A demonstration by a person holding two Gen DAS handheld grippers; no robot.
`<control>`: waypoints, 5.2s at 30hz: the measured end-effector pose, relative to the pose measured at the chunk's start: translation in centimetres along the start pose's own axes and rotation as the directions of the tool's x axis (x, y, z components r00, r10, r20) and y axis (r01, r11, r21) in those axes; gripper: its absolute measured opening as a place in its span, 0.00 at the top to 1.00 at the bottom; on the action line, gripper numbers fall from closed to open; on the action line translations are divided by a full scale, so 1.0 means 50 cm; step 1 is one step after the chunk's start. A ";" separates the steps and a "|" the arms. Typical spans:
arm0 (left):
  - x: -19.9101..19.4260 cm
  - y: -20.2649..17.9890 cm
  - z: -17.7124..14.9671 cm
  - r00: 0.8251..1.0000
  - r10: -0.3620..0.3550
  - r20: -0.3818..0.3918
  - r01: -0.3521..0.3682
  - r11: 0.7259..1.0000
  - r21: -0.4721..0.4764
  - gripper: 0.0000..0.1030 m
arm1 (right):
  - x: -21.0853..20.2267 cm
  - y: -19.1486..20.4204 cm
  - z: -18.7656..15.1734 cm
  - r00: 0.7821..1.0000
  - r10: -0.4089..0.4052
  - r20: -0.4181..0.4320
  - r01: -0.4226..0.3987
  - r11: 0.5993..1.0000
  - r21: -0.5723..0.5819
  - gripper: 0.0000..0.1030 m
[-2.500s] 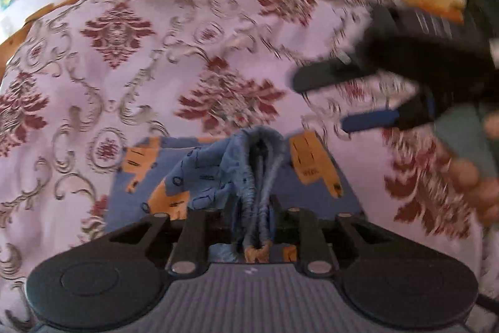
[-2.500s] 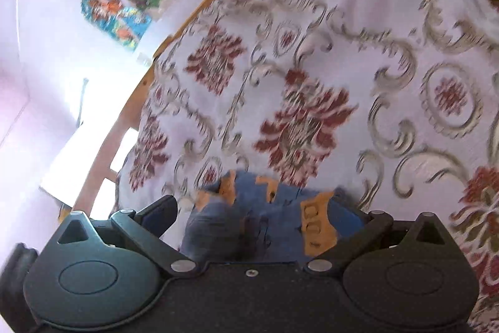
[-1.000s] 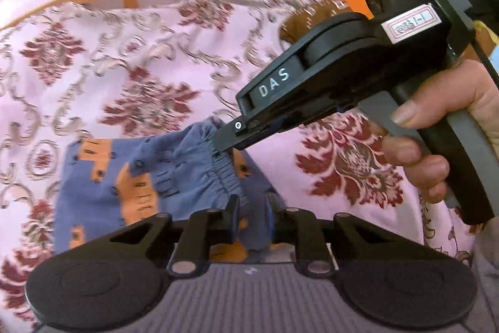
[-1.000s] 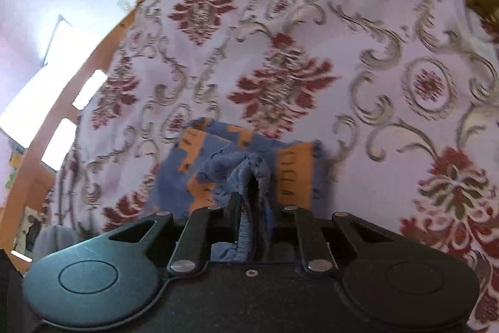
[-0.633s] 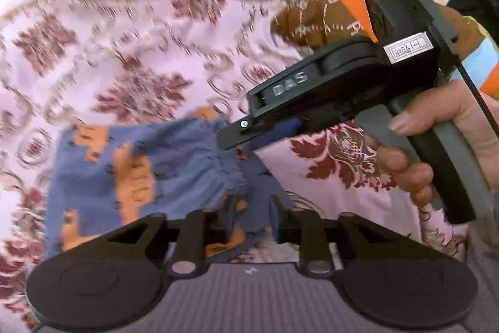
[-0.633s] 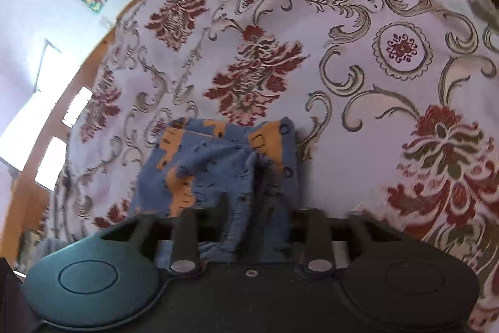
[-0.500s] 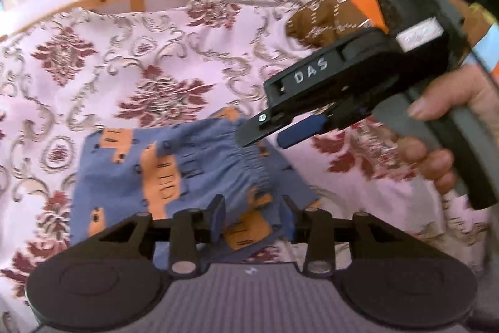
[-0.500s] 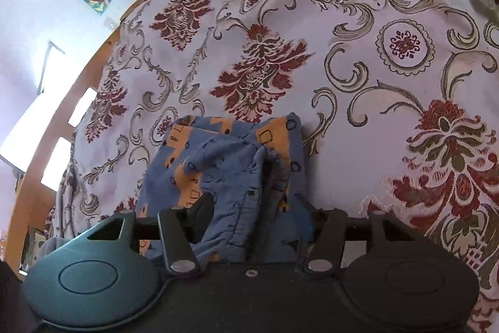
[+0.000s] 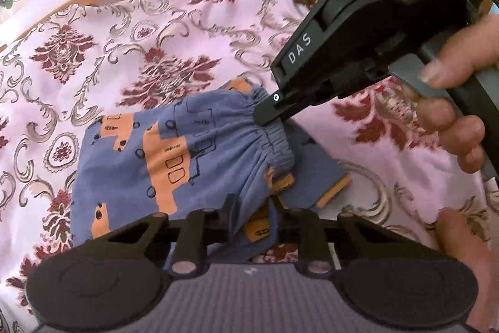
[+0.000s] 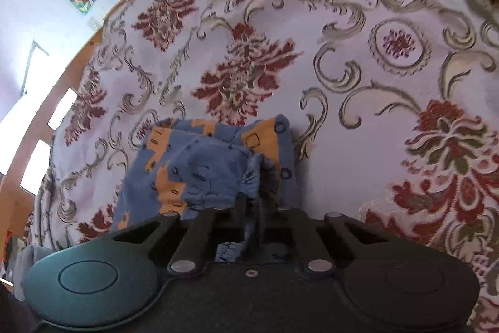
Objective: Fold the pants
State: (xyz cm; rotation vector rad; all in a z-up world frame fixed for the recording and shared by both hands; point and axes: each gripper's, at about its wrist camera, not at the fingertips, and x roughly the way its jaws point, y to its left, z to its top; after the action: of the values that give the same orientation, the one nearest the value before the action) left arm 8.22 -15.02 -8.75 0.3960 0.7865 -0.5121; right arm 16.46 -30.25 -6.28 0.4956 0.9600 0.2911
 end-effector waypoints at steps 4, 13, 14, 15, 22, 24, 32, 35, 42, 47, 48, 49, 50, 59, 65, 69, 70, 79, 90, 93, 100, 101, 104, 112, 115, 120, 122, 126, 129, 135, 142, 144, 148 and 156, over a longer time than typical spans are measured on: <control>0.002 -0.013 0.001 0.999 -0.031 0.013 0.030 0.999 0.023 0.77 | 0.010 0.002 0.001 0.999 -0.014 -0.035 0.013 1.000 -0.007 0.88; 0.020 -0.017 0.000 0.999 -0.045 -0.026 0.045 0.999 0.029 0.72 | 0.018 0.015 -0.015 0.996 -0.083 -0.014 0.083 0.996 -0.045 0.89; 0.020 -0.018 0.000 0.999 -0.048 -0.026 0.049 0.998 0.032 0.71 | 0.017 0.014 -0.017 0.996 -0.087 -0.017 0.086 0.995 -0.047 0.83; 0.017 -0.018 0.000 0.998 -0.054 -0.025 0.055 0.998 0.033 0.66 | 0.012 0.014 -0.018 0.996 -0.089 -0.011 0.088 0.995 -0.043 0.82; -0.070 0.063 0.014 0.989 -0.147 0.023 0.148 0.984 -0.099 0.28 | -0.029 0.015 -0.032 0.984 -0.170 0.061 0.173 0.984 -0.047 0.67; -0.102 0.110 0.024 0.992 -0.111 0.064 0.120 0.980 -0.161 0.17 | -0.048 0.030 -0.046 0.978 -0.175 0.111 0.181 0.982 -0.048 0.44; -0.080 0.275 -0.002 0.966 0.257 0.025 -0.227 0.891 -0.394 0.00 | -0.006 0.153 -0.132 0.857 -0.338 0.389 0.450 0.858 -0.247 0.03; 0.003 0.310 -0.009 0.936 0.239 -0.257 -0.333 0.838 -0.432 0.00 | 0.049 0.155 -0.151 0.822 -0.439 0.361 0.552 0.770 -0.320 0.03; 0.038 0.330 -0.018 0.916 0.187 -0.356 -0.344 0.824 -0.451 0.00 | 0.006 0.130 -0.157 0.815 -0.447 0.368 0.554 0.788 -0.269 0.01; -0.019 0.330 -0.023 0.931 0.180 -0.316 -0.324 0.805 -0.497 0.00 | -0.073 0.152 -0.183 0.828 -0.359 0.432 0.489 0.838 -0.241 0.01; -0.037 0.324 -0.027 0.937 0.180 -0.299 -0.315 0.805 -0.503 0.00 | -0.089 0.159 -0.191 0.831 -0.337 0.442 0.468 0.853 -0.230 0.01; -0.055 0.316 -0.029 0.943 0.177 -0.283 -0.303 0.808 -0.504 0.00 | -0.103 0.167 -0.200 0.832 -0.319 0.453 0.451 0.865 -0.220 0.01; -0.071 0.310 -0.032 0.946 0.172 -0.273 -0.293 0.813 -0.503 0.00 | -0.113 0.177 -0.209 0.833 -0.305 0.462 0.438 0.873 -0.214 0.01; -0.218 0.227 -0.081 0.960 0.237 -0.151 -0.277 0.886 -0.372 0.00 | -0.169 0.225 -0.289 0.852 -0.223 0.473 0.367 0.900 -0.237 0.01; -0.236 0.200 -0.093 0.953 0.276 -0.123 -0.301 0.897 -0.324 0.00 | -0.177 0.225 -0.316 0.858 -0.233 0.458 0.370 0.899 -0.235 0.01; -0.237 0.196 -0.097 0.953 0.279 -0.116 -0.302 0.898 -0.321 0.00 | -0.178 0.219 -0.318 0.856 -0.244 0.455 0.375 0.899 -0.225 0.01; -0.237 0.196 -0.097 0.953 0.279 -0.116 -0.302 0.898 -0.321 0.00 | -0.178 0.218 -0.318 0.857 -0.245 0.454 0.375 0.900 -0.223 0.01; -0.233 0.192 -0.101 0.950 0.287 -0.122 -0.311 0.902 -0.300 0.00 | -0.170 0.212 -0.322 0.871 -0.252 0.422 0.368 0.904 -0.219 0.01; -0.166 0.281 0.042 0.980 0.187 -0.067 -0.198 0.950 -0.241 0.00 | -0.075 0.165 -0.156 0.936 -0.194 0.293 0.303 0.866 -0.397 0.01; -0.090 0.314 0.070 0.983 0.165 -0.085 -0.178 0.965 -0.191 0.00 | -0.037 0.127 -0.098 0.952 -0.184 0.243 0.268 0.885 -0.380 0.01; 0.074 0.377 0.033 0.972 0.015 -0.232 -0.091 0.943 -0.321 0.01 | 0.028 0.016 -0.041 0.983 -0.115 0.140 0.144 0.965 -0.219 0.07; 0.081 0.381 0.027 0.972 -0.005 -0.233 -0.076 0.938 -0.339 0.01 | 0.033 0.010 -0.041 0.985 -0.105 0.135 0.132 0.968 -0.212 0.09; 0.096 0.390 0.021 0.971 -0.046 -0.237 -0.046 0.929 -0.368 0.01 | 0.040 0.011 -0.048 0.988 -0.076 0.131 0.105 0.968 -0.228 0.14; 0.089 0.394 0.026 0.967 -0.104 -0.233 0.005 0.921 -0.391 0.14 | 0.047 0.040 -0.059 0.990 -0.070 0.124 0.101 0.961 -0.259 0.47; 0.088 0.393 0.029 0.967 -0.116 -0.228 0.019 0.921 -0.390 0.23 | 0.040 0.032 -0.058 0.989 -0.067 0.135 0.096 0.970 -0.223 0.58; 0.078 0.390 0.030 0.963 -0.196 -0.186 0.104 0.904 -0.414 0.64 | 0.030 0.044 -0.066 0.983 -0.077 0.168 0.116 0.965 -0.237 0.83; 0.071 0.382 0.033 0.967 -0.189 -0.170 0.110 0.915 -0.389 0.78 | 0.024 0.055 -0.073 0.978 -0.087 0.190 0.135 0.957 -0.257 0.84; 0.054 0.366 0.040 0.979 -0.148 -0.142 0.092 0.937 -0.338 0.92 | 0.014 0.079 -0.084 0.966 -0.108 0.233 0.177 0.938 -0.299 0.86; 0.039 0.358 0.044 0.985 -0.133 -0.108 0.091 0.941 -0.327 0.93 | 0.004 0.095 -0.091 0.955 -0.113 0.273 0.204 0.920 -0.334 0.87; 0.007 0.345 0.081 0.994 -0.107 -0.003 0.101 0.948 -0.301 0.94 | -0.022 0.125 -0.079 0.925 -0.119 0.360 0.270 0.874 -0.403 0.87; 0.031 0.348 0.190 0.991 -0.037 0.130 0.070 0.962 -0.265 0.94 | -0.020 0.117 0.042 0.881 -0.127 0.456 0.326 0.861 -0.391 0.87; 0.062 0.357 0.219 0.989 -0.031 0.142 0.070 0.958 -0.280 0.94 | 0.002 0.100 0.085 0.884 -0.141 0.446 0.325 0.871 -0.369 0.87; 0.165 0.378 0.226 0.995 -0.034 0.092 0.063 0.941 -0.332 0.93 | 0.071 0.042 0.144 0.904 -0.190 0.384 0.318 0.898 -0.304 0.86; 0.233 0.407 0.184 0.997 -0.065 0.049 0.079 0.925 -0.372 0.76 | 0.128 -0.003 0.136 0.901 -0.256 0.350 0.353 0.902 -0.249 0.72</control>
State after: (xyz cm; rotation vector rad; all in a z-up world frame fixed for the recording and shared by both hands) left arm 31.99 -6.63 -8.55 0.0038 0.8455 -0.4242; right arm 25.67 -29.38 -7.67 0.0907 0.6549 0.0670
